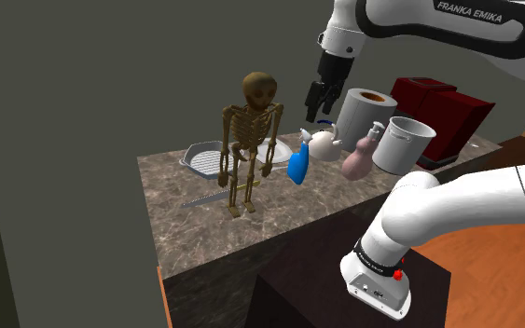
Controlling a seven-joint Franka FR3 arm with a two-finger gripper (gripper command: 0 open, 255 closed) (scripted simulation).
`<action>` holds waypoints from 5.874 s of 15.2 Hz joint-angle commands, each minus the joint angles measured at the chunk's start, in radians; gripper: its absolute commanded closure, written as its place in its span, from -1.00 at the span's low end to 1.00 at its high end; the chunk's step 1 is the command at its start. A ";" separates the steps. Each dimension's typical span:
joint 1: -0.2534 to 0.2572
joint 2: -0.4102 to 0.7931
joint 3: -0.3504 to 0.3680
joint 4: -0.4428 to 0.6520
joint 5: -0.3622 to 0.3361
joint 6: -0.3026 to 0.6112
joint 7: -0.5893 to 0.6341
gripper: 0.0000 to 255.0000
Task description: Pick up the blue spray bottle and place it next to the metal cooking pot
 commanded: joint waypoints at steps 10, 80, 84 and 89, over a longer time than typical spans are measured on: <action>-0.080 0.136 -0.106 -0.088 -0.100 0.203 -0.070 -1.00; -0.166 0.383 -0.221 0.244 -0.174 0.107 -0.170 1.00; -0.165 0.393 -0.219 0.307 -0.171 0.055 -0.175 1.00; -0.163 0.410 -0.217 0.391 -0.168 -0.012 -0.181 1.00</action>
